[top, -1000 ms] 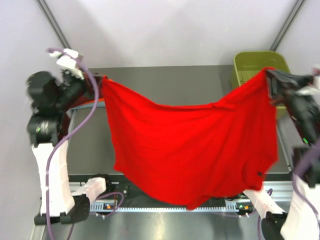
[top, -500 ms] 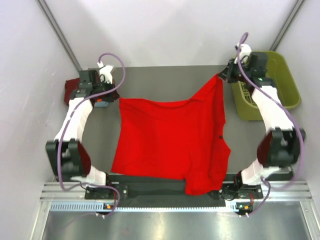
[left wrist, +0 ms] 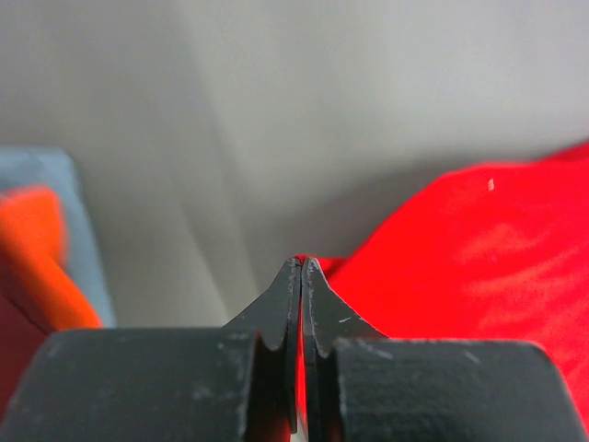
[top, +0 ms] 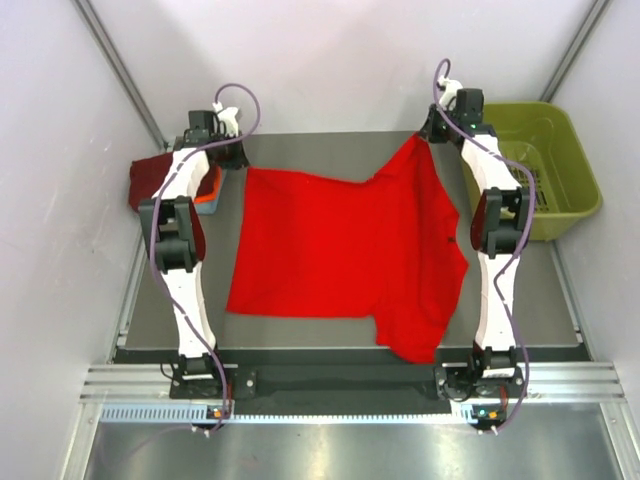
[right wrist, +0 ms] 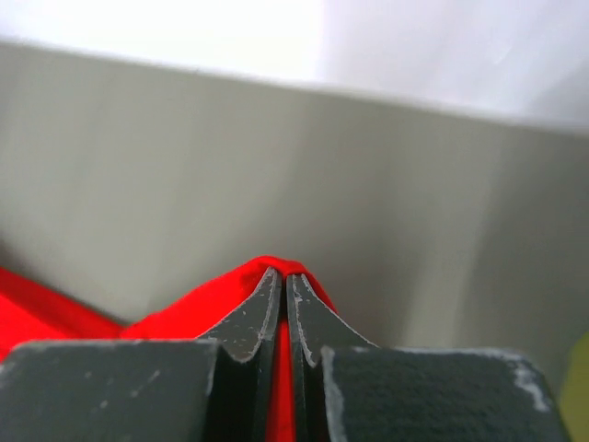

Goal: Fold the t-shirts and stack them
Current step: Flatten the tshirt out, then fold the tshirt

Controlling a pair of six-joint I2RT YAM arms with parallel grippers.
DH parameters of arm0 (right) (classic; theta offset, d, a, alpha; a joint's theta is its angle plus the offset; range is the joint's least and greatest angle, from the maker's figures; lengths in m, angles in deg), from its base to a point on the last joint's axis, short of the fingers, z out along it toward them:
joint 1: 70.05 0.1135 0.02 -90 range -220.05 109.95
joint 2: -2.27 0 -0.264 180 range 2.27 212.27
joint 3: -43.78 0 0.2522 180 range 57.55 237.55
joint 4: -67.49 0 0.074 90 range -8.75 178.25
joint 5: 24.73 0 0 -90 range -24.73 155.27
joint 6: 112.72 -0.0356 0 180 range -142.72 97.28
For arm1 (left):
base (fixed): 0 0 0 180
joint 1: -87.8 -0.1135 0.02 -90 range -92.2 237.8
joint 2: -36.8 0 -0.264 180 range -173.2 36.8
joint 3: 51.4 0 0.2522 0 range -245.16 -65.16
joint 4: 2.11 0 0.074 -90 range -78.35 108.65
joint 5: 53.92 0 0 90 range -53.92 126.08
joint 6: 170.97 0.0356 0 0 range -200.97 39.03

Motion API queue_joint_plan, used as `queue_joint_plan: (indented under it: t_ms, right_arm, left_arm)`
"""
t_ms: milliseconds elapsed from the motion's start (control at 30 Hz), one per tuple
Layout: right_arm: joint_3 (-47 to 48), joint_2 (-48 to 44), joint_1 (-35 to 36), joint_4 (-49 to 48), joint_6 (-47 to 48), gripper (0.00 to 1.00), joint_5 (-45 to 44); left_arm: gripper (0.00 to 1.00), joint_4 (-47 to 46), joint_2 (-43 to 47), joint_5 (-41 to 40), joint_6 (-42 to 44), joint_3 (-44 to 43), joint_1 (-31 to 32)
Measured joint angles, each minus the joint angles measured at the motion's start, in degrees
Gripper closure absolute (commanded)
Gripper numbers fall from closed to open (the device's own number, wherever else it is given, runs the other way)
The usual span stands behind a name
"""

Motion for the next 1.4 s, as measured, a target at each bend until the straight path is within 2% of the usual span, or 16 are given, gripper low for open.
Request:
queue_joint_plan:
  t_ms: [100, 233, 600, 1000, 1133, 1400]
  right_arm:
    - [6.3, 4.0, 0.0, -0.5, 0.2, 1.0, -2.4]
    - [8.4, 6.4, 0.3, -2.3, 0.5, 1.0, -4.9]
    - [10.6, 10.6, 1.6, -5.6, 1.4, 1.0, -8.7]
    - [12.5, 12.6, 2.5, -8.5, 1.7, 1.0, -11.0]
    - [9.0, 10.1, 2.1, -7.2, 2.0, 1.0, -9.7]
    - [-2.2, -4.7, 1.3, -1.4, 2.2, 1.0, -5.5]
  left_arm:
    - [1.0, -0.2, -2.9, -1.7, 0.0, -5.9, 0.0]
    - [1.0, -1.3, -6.0, -4.2, 0.0, -11.6, 0.1]
    - [1.0, -4.7, -10.5, -8.5, -0.6, -12.5, 0.3]
    - [1.0, -6.3, -11.6, -12.2, -1.9, -12.5, 0.3]
    - [1.0, -5.3, -11.3, -11.2, -1.2, -12.5, 0.3]
    - [1.0, -0.6, -3.6, -8.5, 3.0, -8.5, 0.3]
